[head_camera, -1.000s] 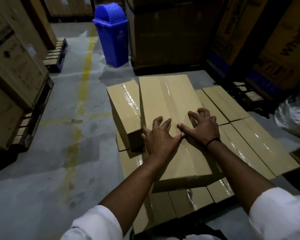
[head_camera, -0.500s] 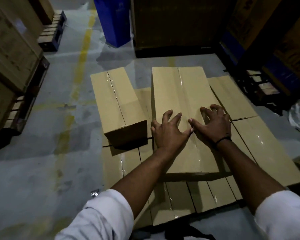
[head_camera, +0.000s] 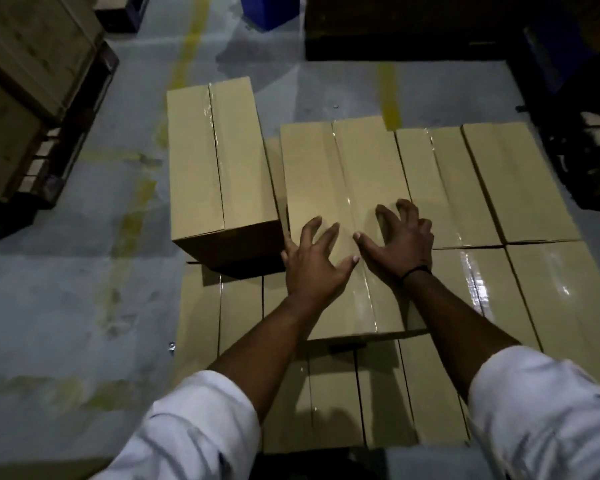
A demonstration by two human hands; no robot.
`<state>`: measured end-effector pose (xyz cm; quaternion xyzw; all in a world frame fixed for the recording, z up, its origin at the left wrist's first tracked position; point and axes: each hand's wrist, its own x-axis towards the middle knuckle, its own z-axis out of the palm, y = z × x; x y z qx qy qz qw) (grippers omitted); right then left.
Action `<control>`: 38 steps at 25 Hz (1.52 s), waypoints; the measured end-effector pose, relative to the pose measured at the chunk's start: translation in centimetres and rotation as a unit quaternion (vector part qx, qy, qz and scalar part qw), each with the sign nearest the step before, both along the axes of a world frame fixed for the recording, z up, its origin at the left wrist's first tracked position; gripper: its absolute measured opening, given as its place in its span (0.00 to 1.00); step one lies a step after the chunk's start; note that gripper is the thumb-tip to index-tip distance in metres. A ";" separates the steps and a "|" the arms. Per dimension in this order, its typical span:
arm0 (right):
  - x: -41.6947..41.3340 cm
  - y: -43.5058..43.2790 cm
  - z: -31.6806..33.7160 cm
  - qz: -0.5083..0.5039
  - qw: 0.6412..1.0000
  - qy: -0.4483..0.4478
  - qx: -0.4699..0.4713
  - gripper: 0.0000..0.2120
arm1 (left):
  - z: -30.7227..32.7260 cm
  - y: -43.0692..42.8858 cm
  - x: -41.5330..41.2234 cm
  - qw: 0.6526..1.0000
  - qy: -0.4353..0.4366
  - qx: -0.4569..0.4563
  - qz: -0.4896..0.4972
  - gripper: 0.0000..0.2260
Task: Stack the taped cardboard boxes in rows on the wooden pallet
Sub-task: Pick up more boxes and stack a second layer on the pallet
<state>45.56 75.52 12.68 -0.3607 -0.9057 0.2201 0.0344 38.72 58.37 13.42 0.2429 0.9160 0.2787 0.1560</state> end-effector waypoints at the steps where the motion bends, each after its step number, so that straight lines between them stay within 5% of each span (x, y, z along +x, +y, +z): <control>1: -0.9 0.2 -1.5 0.020 1.000 -0.001 -0.007 0.38 | -1.3 -0.3 -0.9 1.000 -0.013 0.000 -0.009 0.34; 6: -1.9 -1.3 -6.1 0.101 0.986 -0.105 -0.083 0.44 | -5.8 -3.4 -4.3 0.989 -0.058 -0.105 -0.084 0.37; 15: 7.1 -10.6 -9.4 0.303 0.941 -0.101 0.115 0.53 | -6.5 -5.8 -10.5 0.974 0.069 -0.193 -0.097 0.34; 21: 2.6 -10.1 -10.2 0.289 0.940 -0.078 0.162 0.49 | -7.6 -8.2 -14.5 0.957 0.098 -0.228 -0.150 0.43; 33: -12.1 -4.1 -9.2 0.279 0.942 -0.117 0.145 0.49 | -8.2 -11.0 -16.4 0.954 0.118 -0.195 -0.195 0.43; 38: -16.2 -8.9 -7.6 0.300 0.941 -0.081 0.132 0.40 | -7.7 -16.0 -19.9 0.965 0.112 -0.228 -0.068 0.36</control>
